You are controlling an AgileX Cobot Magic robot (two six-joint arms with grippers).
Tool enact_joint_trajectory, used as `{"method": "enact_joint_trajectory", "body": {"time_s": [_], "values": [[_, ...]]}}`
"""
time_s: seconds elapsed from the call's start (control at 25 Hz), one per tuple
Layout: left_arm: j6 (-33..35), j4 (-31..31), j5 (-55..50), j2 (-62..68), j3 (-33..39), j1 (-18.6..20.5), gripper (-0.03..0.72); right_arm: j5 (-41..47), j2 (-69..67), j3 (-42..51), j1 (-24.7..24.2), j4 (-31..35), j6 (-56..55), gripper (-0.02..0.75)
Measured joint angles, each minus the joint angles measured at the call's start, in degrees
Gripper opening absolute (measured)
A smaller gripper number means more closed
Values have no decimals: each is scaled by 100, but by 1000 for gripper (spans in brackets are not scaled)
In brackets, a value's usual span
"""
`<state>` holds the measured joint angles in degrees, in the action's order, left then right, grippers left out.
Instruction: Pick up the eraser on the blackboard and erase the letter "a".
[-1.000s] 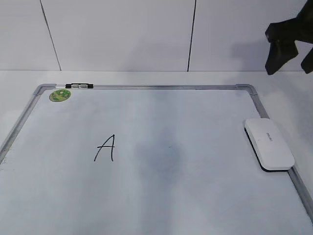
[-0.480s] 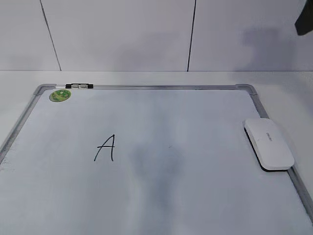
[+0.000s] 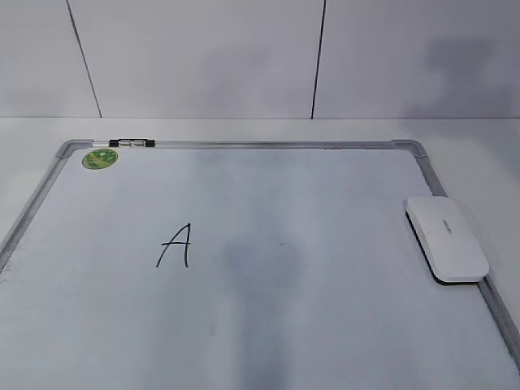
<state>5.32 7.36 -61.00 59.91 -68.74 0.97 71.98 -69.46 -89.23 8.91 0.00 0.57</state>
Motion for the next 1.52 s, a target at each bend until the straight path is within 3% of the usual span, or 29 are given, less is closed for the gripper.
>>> {"method": "enact_joint_trajectory", "body": {"time_s": [0.2, 0.48, 0.72, 1.52], "values": [[75, -43, 3, -447, 225, 0, 592, 28, 456, 0, 0, 0, 52, 587], [80, -73, 232, -1330, 1287, 0, 591, 54, 1162, 156, 0, 0, 88, 587], [88, -77, 366, -2285, 1896, 0, 591, -28, 2091, 1048, 0, 0, 88, 587], [88, 195, 32, -4173, 2869, 0, 589, -358, 5091, 4068, 0, -32, 242, 587]]}}
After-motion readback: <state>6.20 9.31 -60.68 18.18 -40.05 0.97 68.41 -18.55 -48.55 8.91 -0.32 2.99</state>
